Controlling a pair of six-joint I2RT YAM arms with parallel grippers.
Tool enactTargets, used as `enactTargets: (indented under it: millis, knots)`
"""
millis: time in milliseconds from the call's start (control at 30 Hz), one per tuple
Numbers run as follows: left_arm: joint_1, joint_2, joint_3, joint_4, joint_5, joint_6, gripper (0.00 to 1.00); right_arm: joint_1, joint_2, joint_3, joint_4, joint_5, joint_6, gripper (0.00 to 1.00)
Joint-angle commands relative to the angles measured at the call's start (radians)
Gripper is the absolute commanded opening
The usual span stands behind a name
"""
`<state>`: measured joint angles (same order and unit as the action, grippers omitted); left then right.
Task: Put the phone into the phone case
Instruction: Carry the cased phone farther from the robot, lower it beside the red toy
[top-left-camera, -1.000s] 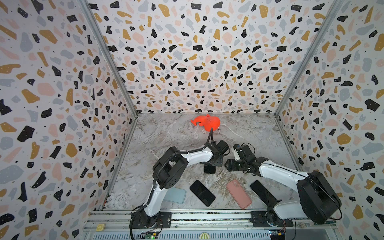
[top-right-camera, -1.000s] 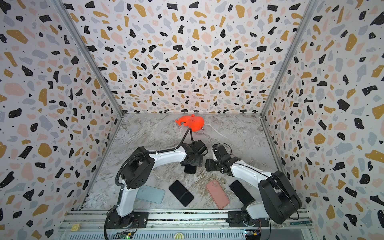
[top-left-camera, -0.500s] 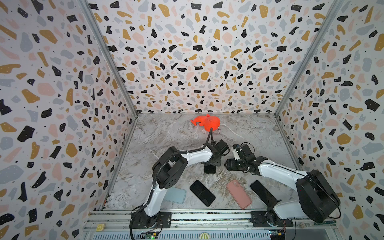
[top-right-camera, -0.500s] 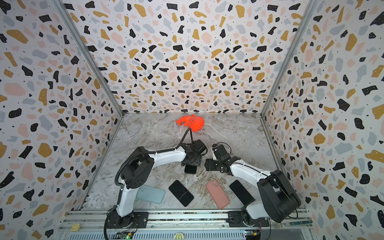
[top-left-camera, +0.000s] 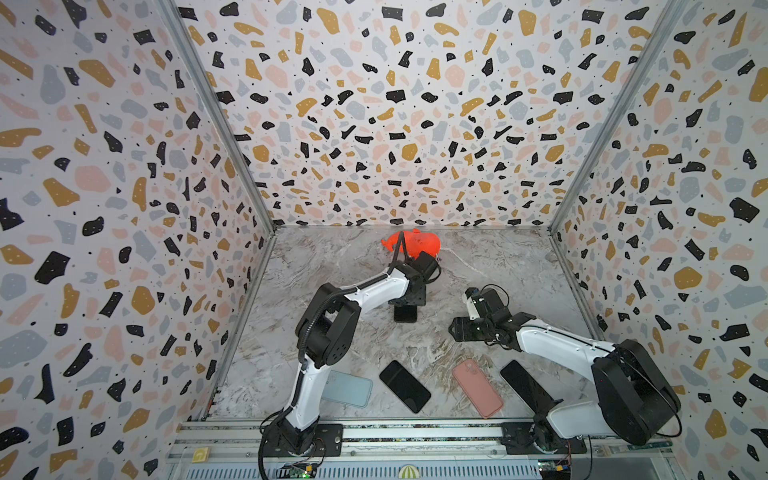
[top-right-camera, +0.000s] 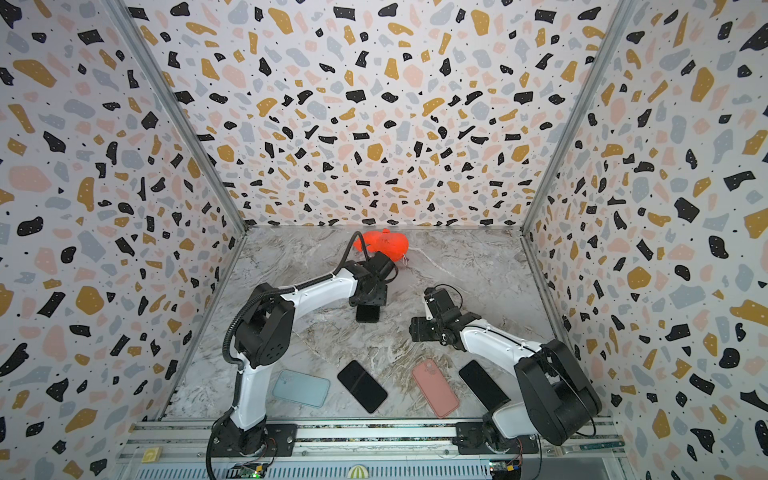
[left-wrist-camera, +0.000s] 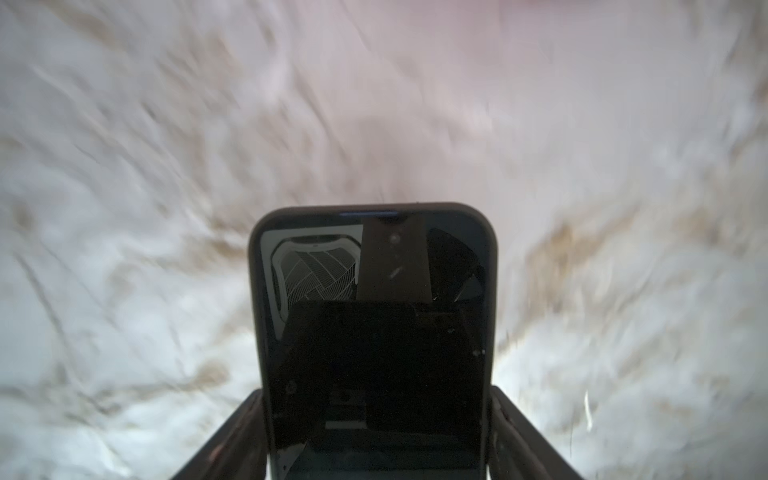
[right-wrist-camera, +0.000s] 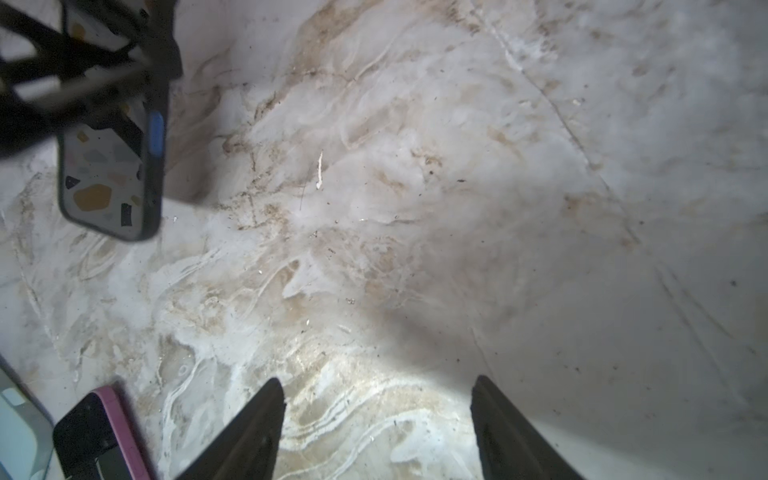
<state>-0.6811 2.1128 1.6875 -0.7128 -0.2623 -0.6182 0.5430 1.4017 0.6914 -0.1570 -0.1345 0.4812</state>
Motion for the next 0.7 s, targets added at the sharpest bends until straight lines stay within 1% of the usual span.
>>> enactTargets:
  millis: [0,167,267,467,667]
  knots:
    - [0.046,0.056,0.113,-0.053,-0.040,0.048,0.69,-0.003,0.004,0.038,-0.010,0.001,0.001,0.73]
    - [0.092,0.194,0.340,-0.129,-0.061,0.074,0.69,-0.003,0.013,0.045,-0.012,0.006,-0.007,0.73]
    - [0.113,0.264,0.443,-0.158,-0.049,0.076,0.69,-0.005,0.019,0.046,-0.013,0.007,-0.010,0.73]
    - [0.123,0.334,0.525,-0.150,-0.031,0.069,0.69,-0.011,0.029,0.048,-0.012,0.004,-0.013,0.73]
    - [0.129,0.351,0.527,-0.145,-0.028,0.067,0.70,-0.015,0.032,0.042,-0.003,-0.003,-0.015,0.73]
